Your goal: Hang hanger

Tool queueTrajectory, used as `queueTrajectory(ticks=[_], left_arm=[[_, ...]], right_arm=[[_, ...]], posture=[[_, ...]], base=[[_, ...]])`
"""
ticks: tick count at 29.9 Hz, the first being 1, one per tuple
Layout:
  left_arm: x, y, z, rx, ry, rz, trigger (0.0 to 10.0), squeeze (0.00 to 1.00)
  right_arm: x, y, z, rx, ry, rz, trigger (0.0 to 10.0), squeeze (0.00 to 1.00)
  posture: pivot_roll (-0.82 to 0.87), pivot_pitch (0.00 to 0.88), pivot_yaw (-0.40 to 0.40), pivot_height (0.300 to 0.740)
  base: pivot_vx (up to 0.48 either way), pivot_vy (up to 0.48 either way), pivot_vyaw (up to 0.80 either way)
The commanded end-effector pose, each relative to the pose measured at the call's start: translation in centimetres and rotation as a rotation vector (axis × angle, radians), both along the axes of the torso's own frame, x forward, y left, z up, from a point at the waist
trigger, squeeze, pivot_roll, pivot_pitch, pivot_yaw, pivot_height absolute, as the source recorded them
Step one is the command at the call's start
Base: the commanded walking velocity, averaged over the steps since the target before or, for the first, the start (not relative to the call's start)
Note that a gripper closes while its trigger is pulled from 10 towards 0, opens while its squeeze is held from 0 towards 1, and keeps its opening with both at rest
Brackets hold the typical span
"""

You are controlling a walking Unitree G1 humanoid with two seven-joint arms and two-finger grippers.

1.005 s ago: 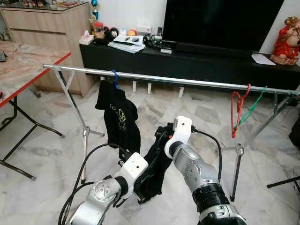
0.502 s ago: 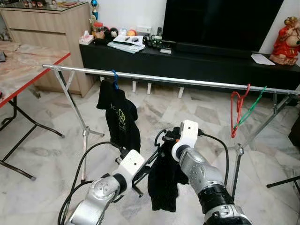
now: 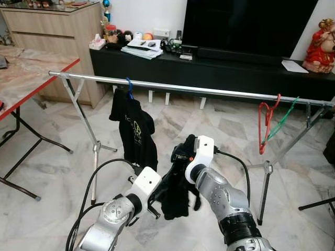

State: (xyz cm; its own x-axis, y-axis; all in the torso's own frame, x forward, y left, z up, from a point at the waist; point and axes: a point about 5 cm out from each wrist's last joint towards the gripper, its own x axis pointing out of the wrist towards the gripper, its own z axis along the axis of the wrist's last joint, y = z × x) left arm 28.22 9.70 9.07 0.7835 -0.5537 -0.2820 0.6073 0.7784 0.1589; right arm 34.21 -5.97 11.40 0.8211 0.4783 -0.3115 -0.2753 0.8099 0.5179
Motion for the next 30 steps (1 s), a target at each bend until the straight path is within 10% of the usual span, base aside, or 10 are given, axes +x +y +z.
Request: queueTrajectory(ticks=[1, 8, 14, 30], left_arm=[[0.5, -1.2, 1.4, -0.043, -0.07, -0.029, 10.0, 0.0], [1.0, -0.9, 1.7, -0.058, -0.104, 0.017, 10.0, 0.0], [1.0, -1.0, 1.8, -0.071, -0.1, 0.008, 10.0, 0.0], [0.7, -0.7, 1.3, -0.063, -0.087, 0.01, 10.0, 0.0]], right_arm=[[-1.3, 2.5, 0.1, 0.051, 0.019, 0.126, 10.0, 0.0], [-2.4, 3.0, 0.6, 0.071, 0.026, 0.148, 10.0, 0.0], [-1.1, 0.1, -0.8, -0.184, -0.037, 0.051, 10.0, 0.0], [1.3, -4.1, 0.2, -0.264, -0.101, -0.038, 10.0, 0.0]], posture=[[0.14, 0.0, -0.099, 0.74], [0.13, 0.0, -0.097, 0.74], [0.13, 0.0, -0.097, 0.74], [0.14, 0.0, -0.096, 0.74]], base=[[0.0, 0.0, 0.0], [0.0, 0.0, 0.0], [0.0, 0.0, 0.0], [0.0, 0.0, 0.0]])
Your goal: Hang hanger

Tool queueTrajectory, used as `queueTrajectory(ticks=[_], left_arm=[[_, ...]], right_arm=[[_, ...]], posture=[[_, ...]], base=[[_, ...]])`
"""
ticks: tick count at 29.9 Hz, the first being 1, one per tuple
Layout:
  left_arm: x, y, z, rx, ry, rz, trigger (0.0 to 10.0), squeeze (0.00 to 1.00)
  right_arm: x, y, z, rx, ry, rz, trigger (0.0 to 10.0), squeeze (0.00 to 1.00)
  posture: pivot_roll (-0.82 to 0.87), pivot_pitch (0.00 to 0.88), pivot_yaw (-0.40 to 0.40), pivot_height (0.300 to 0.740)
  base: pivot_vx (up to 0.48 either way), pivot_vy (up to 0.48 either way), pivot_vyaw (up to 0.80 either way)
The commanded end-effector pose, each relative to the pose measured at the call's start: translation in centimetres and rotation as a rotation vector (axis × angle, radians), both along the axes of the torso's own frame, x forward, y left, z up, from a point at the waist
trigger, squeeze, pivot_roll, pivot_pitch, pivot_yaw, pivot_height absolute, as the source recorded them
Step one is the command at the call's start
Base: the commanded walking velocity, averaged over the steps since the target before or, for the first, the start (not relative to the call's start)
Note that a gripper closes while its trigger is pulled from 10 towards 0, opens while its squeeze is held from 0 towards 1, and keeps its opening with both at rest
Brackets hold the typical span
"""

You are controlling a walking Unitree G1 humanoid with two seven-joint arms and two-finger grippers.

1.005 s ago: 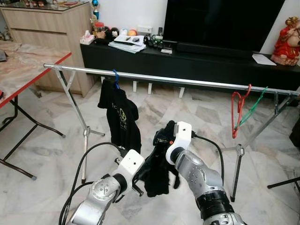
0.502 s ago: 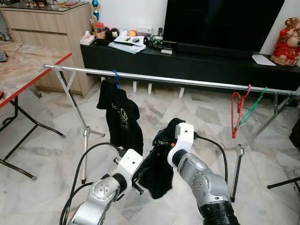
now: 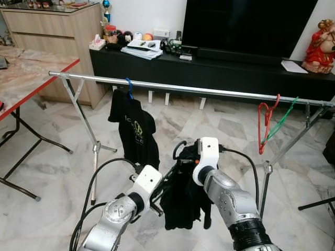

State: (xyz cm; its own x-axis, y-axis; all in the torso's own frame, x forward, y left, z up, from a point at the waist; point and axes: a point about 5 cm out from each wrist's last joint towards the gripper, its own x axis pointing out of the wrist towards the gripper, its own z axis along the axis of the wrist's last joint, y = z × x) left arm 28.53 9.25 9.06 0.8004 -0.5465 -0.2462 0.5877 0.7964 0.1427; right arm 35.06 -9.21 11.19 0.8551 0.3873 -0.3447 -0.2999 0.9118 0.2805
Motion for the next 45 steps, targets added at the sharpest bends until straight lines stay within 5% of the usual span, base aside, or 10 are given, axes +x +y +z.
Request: queueTrajectory(ticks=[1, 10, 16, 24, 29, 30, 31, 32, 34, 45], left_arm=[[0.4, -0.2, 1.3, -0.025, -0.067, -0.01, 10.0, 0.0], [0.3, -0.2, 1.1, -0.022, -0.059, -0.02, 10.0, 0.0], [0.1, -0.5, 0.9, -0.023, -0.052, -0.033, 10.0, 0.0], [0.0, -0.6, 0.8, -0.02, -0.043, -0.056, 10.0, 0.0], [0.0, -0.8, 0.8, -0.023, -0.043, -0.061, 10.0, 0.0], [0.0, -0.8, 0.8, -0.023, -0.044, -0.061, 10.0, 0.0], [0.0, -0.8, 0.8, -0.024, -0.044, -0.061, 10.0, 0.0], [0.0, -0.8, 0.8, -0.025, -0.044, -0.06, 10.0, 0.0], [0.0, -0.8, 0.8, -0.027, -0.043, -0.061, 10.0, 0.0], [0.0, -1.0, 0.8, -0.036, -0.043, -0.062, 10.0, 0.0]], right_arm=[[0.5, -0.9, 0.4, -0.017, -0.018, -0.027, 10.0, 0.0], [1.2, -2.1, 1.9, -0.028, -0.097, 0.042, 10.0, 0.0], [1.0, -1.0, 3.7, 0.094, -0.171, 0.165, 10.0, 0.0], [0.4, -0.8, 4.2, -0.072, -0.238, 0.32, 10.0, 0.0], [0.3, -0.7, 4.0, -0.054, -0.227, 0.324, 10.0, 0.0], [0.2, -0.6, 4.1, -0.051, -0.227, 0.327, 10.0, 0.15], [0.2, -0.6, 4.1, -0.049, -0.227, 0.329, 10.0, 0.15], [0.2, -0.5, 4.1, -0.046, -0.226, 0.331, 10.0, 0.66], [0.1, -0.2, 4.0, -0.046, -0.225, 0.34, 10.0, 0.79], [-0.8, 1.3, 3.7, -0.04, -0.219, 0.394, 10.0, 0.86]], posture=[[0.14, 0.0, -0.096, 0.74], [0.14, 0.0, -0.096, 0.74], [0.14, 0.0, -0.094, 0.74], [0.13, 0.0, -0.091, 0.74], [0.13, 0.0, -0.093, 0.74], [0.13, 0.0, -0.094, 0.74], [0.13, 0.0, -0.094, 0.74], [0.13, 0.0, -0.093, 0.74], [0.13, 0.0, -0.093, 0.74], [0.13, 0.0, -0.096, 0.74]], base=[[0.0, 0.0, 0.0], [0.0, 0.0, 0.0], [0.0, 0.0, 0.0], [0.0, 0.0, 0.0], [0.0, 0.0, 0.0], [0.0, 0.0, 0.0], [0.0, 0.0, 0.0], [0.0, 0.0, 0.0], [0.0, 0.0, 0.0], [0.0, 0.0, 0.0]])
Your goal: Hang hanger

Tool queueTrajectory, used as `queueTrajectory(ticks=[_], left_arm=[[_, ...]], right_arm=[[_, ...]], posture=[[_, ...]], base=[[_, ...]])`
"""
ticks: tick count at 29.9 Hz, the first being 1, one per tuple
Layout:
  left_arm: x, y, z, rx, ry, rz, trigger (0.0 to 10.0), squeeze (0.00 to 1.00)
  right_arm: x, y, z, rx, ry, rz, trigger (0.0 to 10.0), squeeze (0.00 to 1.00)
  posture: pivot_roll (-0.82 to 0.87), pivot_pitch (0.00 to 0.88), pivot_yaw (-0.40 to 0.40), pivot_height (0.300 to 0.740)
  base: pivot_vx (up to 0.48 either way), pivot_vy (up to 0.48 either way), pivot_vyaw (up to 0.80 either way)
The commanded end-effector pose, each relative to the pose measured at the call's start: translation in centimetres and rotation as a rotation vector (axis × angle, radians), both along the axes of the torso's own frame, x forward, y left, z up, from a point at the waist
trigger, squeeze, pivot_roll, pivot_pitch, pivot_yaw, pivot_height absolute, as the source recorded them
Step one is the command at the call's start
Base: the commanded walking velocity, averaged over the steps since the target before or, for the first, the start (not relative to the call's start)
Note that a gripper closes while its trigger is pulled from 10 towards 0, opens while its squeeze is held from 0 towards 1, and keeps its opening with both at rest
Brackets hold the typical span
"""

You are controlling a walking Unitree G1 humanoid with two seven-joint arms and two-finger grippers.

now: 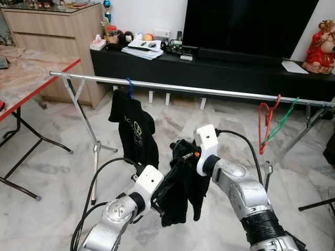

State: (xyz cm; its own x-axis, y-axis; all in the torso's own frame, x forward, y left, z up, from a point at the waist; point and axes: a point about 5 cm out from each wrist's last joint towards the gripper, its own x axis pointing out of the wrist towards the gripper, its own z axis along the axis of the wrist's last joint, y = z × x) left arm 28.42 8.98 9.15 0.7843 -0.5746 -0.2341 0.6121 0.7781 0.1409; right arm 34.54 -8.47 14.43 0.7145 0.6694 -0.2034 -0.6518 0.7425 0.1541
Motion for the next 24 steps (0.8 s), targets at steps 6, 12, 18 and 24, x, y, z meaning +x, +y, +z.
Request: queueTrajectory(ticks=[6, 12, 18, 24], left_arm=[[0.1, -0.8, 0.7, -0.03, -0.033, -0.029, 10.0, 0.0], [0.1, -0.8, 0.6, -0.027, -0.031, -0.032, 10.0, 0.0], [-0.6, 0.3, 0.0, 0.031, -0.022, -0.092, 10.0, 0.0], [-1.2, 1.6, -0.4, 0.094, -0.026, -0.177, 10.0, 0.0]], right_arm=[[-0.5, 0.3, -0.8, -0.052, 0.018, -0.042, 10.0, 0.85], [0.4, -1.3, 0.2, -0.055, -0.039, -0.178, 10.0, 0.0], [1.6, -5.2, 0.9, -0.241, -0.13, -0.168, 10.0, 0.0], [1.4, -7.1, 1.3, -0.44, -0.207, 0.04, 10.0, 0.0]], posture=[[0.13, 0.0, -0.096, 0.74], [0.12, 0.0, -0.095, 0.74], [0.13, 0.0, -0.095, 0.74], [0.13, 0.0, -0.096, 0.74]], base=[[0.0, 0.0, 0.0], [0.0, 0.0, 0.0], [0.0, 0.0, 0.0], [0.0, 0.0, 0.0]])
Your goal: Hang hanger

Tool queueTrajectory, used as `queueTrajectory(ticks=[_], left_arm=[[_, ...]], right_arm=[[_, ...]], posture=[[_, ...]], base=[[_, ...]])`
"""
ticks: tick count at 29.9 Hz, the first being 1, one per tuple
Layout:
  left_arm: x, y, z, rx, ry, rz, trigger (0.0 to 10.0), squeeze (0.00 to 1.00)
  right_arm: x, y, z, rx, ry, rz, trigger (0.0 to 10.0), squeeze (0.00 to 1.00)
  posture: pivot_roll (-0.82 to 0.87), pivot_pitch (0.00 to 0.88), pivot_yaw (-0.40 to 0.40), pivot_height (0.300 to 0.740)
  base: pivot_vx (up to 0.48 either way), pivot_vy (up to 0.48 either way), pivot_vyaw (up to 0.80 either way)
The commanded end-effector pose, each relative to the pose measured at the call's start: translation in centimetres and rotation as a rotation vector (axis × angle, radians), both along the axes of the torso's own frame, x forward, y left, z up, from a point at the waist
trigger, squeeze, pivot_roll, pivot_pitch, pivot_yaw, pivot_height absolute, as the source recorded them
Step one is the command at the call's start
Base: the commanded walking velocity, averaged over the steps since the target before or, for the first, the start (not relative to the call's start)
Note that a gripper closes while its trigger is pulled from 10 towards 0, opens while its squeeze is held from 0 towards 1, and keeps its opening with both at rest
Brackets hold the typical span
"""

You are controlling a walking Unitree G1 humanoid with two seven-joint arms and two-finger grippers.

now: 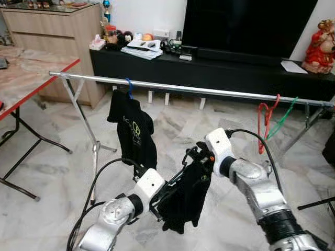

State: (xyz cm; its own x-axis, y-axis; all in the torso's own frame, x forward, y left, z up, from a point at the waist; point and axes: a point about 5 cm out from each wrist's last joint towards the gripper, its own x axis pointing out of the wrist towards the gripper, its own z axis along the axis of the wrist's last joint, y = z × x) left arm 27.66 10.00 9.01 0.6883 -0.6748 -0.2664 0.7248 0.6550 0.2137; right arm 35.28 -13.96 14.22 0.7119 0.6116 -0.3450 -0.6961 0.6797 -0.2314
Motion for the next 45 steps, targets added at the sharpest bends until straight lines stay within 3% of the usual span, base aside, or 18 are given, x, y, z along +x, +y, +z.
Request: queueTrajectory(ticks=[1, 7, 13, 16, 21, 23, 27, 29, 33, 35, 41, 45], left_arm=[[-0.5, 1.0, -0.2, 0.025, -0.018, -0.025, 10.0, 0.0], [-0.4, 1.7, 0.4, 0.031, -0.089, -0.053, 10.0, 0.0], [-0.3, 1.8, 0.4, -0.027, -0.086, -0.027, 10.0, 0.0], [-0.4, 1.1, 0.8, -0.125, -0.085, -0.018, 10.0, 0.0], [-0.6, 0.2, 1.2, -0.257, -0.072, -0.038, 10.0, 0.0], [-0.5, 0.0, 1.9, -0.354, -0.075, -0.028, 10.0, 0.0], [-0.2, 0.1, 2.7, -0.45, -0.088, -0.01, 10.0, 0.0], [-0.2, 0.2, 2.7, -0.441, -0.102, -0.016, 10.0, 0.0], [-0.3, 0.4, 2.4, -0.414, -0.102, -0.016, 10.0, 0.0], [-0.5, 0.6, 2.1, -0.409, -0.095, -0.019, 10.0, 0.0], [-0.8, 1.0, 1.8, -0.368, -0.092, -0.05, 10.0, 0.0], [-1.0, 1.2, 1.7, -0.331, -0.093, -0.084, 10.0, 0.0]], right_arm=[[0.6, -2.2, 1.5, -0.096, -0.057, 0.034, 10.0, 0.0], [0.7, -4.0, 1.6, -0.2, -0.047, 0.101, 10.0, 0.0], [1.5, -6.2, 1.9, -0.239, -0.061, 0.001, 10.0, 0.0], [2.1, -7.1, 2.6, -0.156, -0.093, -0.128, 10.0, 0.0], [1.1, -6.4, 3.7, -0.066, -0.136, 0.064, 10.0, 0.0], [0.8, -7.1, 4.9, -0.093, -0.171, 0.143, 10.0, 0.0], [1.0, -8.6, 6.5, -0.156, -0.193, 0.147, 10.0, 0.0], [0.6, -10.2, 8.3, -0.22, -0.192, 0.198, 10.0, 0.0], [0.1, -11.4, 9.2, -0.286, -0.159, 0.251, 10.0, 0.0], [-0.4, -12.8, 9.3, -0.413, -0.106, 0.279, 10.0, 0.0], [-0.4, -13.6, 9.2, -0.501, -0.045, 0.317, 10.0, 0.0], [-0.7, -13.8, 7.9, -0.578, 0.042, 0.376, 10.0, 0.0]], posture=[[0.13, 0.0, -0.096, 0.74], [0.13, 0.0, -0.099, 0.74], [0.13, 0.0, -0.105, 0.74], [0.12, 0.0, -0.106, 0.74], [0.11, 0.0, -0.107, 0.74], [0.1, 0.0, -0.109, 0.74], [0.09, 0.0, -0.117, 0.74], [0.09, 0.0, -0.118, 0.74], [0.08, 0.0, -0.119, 0.74], [0.07, 0.0, -0.119, 0.74], [0.07, 0.0, -0.116, 0.74], [0.07, 0.0, -0.116, 0.74]], base=[[0.0, 0.0, 0.0], [0.0, 0.0, 0.0], [0.0, 0.0, 0.0], [0.0, 0.0, 0.0], [0.0, 0.0, 0.0], [0.0, 0.0, 0.0], [0.0, 0.0, 0.0], [0.0, 0.0, 0.0], [0.0, 0.0, 0.0], [0.0, 0.0, 0.0], [0.0, 0.0, 0.0], [0.0, 0.0, 0.0]])
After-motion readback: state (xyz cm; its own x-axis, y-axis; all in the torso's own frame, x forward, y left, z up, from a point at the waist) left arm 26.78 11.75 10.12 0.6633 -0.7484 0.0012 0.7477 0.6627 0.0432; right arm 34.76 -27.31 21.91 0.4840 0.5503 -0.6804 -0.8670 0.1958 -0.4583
